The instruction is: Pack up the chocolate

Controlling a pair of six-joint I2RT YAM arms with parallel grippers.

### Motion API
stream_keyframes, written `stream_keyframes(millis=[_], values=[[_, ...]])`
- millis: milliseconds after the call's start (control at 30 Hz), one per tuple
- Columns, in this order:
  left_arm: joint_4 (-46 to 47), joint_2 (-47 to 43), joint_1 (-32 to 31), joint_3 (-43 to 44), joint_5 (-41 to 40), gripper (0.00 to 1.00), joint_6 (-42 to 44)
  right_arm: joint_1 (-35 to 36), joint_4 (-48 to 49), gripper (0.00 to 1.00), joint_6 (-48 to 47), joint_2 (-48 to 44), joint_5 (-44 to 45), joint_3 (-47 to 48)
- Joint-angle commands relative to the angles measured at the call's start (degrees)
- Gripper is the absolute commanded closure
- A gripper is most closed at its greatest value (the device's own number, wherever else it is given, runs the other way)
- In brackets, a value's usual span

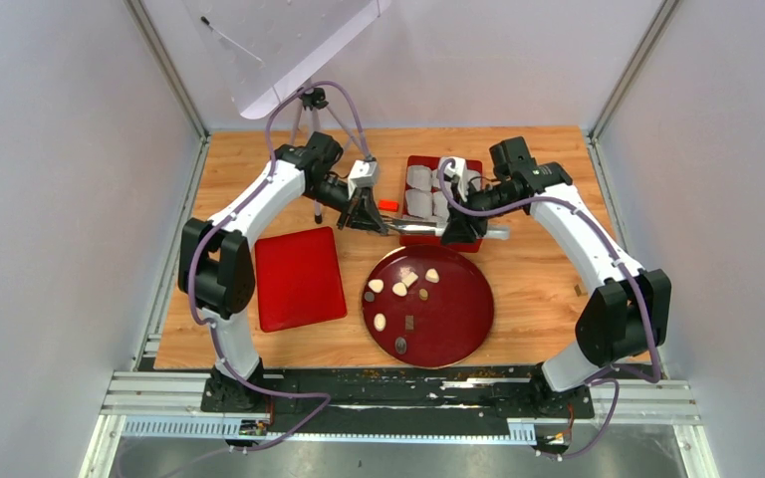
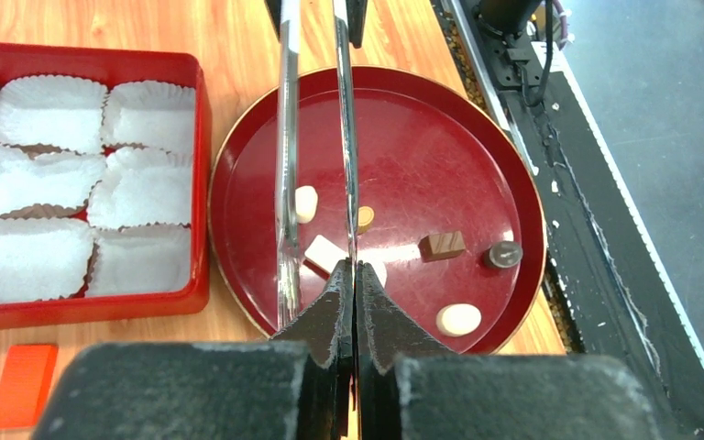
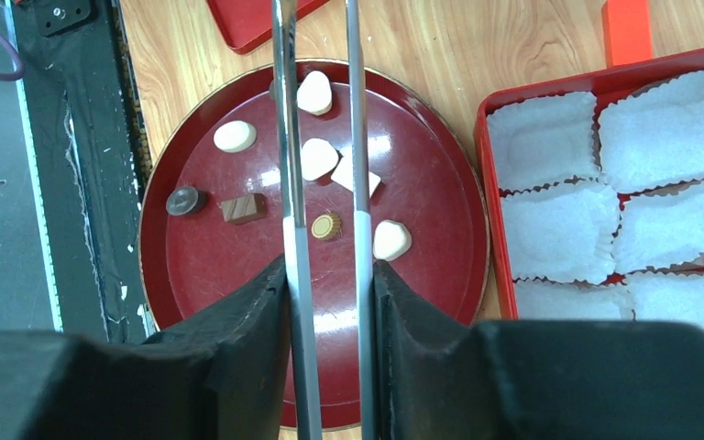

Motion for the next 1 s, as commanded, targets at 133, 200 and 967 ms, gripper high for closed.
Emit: stream_keyframes(millis=[133, 200, 967], values=[[9.2, -1.1, -0.2, -1.5, -4.1, 0.02, -9.8, -0.3, 1.3, 0.74, 0.2, -1.9, -2.1, -1.4], [14.9, -3.4, -0.1, -3.5, -6.6, 0.0, -15.3, -0.3, 0.9, 0.75, -0.5, -2.1, -1.2, -2.4], [35.5, -35.4, -0.1, -39.4, -44.4, 0.0, -45.8, -0.3, -7.6, 0.66, -8.7, -10.0, 20.0, -6.6]])
